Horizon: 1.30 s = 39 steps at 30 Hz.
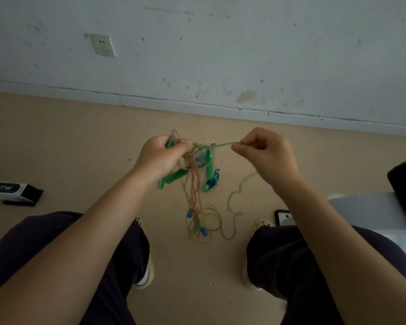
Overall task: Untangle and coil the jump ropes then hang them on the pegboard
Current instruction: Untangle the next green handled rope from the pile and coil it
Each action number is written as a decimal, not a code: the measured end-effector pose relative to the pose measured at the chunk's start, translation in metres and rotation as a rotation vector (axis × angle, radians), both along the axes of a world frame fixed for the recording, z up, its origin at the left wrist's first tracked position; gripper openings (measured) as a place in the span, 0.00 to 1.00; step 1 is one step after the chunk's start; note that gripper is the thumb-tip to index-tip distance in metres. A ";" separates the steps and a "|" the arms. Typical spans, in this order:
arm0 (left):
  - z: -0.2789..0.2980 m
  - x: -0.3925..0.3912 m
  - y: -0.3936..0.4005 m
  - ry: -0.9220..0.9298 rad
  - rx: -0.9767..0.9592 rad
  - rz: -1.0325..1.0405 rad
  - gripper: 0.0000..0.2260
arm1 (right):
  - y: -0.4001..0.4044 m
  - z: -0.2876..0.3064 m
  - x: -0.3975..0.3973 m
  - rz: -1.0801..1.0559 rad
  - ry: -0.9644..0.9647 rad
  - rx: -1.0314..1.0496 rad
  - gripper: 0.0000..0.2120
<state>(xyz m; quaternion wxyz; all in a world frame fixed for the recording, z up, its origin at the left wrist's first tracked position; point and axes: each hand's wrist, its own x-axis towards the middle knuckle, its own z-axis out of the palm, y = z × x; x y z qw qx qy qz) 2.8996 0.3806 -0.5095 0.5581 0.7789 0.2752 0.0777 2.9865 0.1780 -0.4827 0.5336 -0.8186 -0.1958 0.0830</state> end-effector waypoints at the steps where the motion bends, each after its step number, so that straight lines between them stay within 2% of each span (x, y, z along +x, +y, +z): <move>1: 0.000 -0.001 0.001 -0.005 -0.017 -0.027 0.08 | -0.003 0.002 0.002 0.024 -0.008 -0.005 0.08; 4: 0.000 -0.003 -0.006 -0.038 -0.042 -0.123 0.02 | -0.006 0.001 0.001 0.233 0.036 -0.084 0.06; 6: -0.001 -0.005 -0.012 -0.040 -0.026 -0.153 0.03 | -0.003 -0.003 -0.005 0.359 0.135 -0.131 0.13; 9: 0.003 -0.006 -0.017 -0.047 -0.012 -0.184 0.07 | 0.007 -0.011 -0.012 0.353 0.180 -0.119 0.22; 15: 0.008 -0.007 -0.019 -0.077 -0.007 -0.194 0.07 | 0.012 -0.018 -0.010 0.149 0.065 -0.181 0.17; 18: 0.008 -0.007 -0.019 -0.068 0.003 -0.214 0.05 | 0.012 -0.017 -0.009 0.117 0.042 -0.147 0.14; 21: 0.004 -0.006 -0.017 -0.011 0.016 -0.274 0.03 | 0.013 -0.019 -0.011 0.146 0.021 -0.106 0.11; 24: 0.001 -0.006 -0.014 0.042 0.003 -0.319 0.03 | 0.013 -0.021 -0.013 0.205 0.099 -0.058 0.07; 28: 0.001 -0.006 -0.012 0.011 0.026 -0.320 0.05 | 0.014 -0.022 -0.015 0.321 0.058 -0.076 0.04; 30: 0.000 -0.005 -0.013 0.018 0.054 -0.281 0.05 | 0.014 -0.022 -0.016 0.331 0.022 -0.085 0.03; 34: 0.000 -0.003 -0.005 0.080 0.050 -0.022 0.08 | 0.006 -0.016 -0.005 0.203 -0.009 -0.053 0.04; 37: 0.001 -0.001 0.000 0.001 -0.029 0.121 0.08 | -0.005 -0.010 0.008 0.050 0.052 0.047 0.06; 39: 0.001 -0.002 -0.001 -0.050 -0.017 0.110 0.06 | -0.007 -0.010 0.011 -0.007 0.060 0.079 0.07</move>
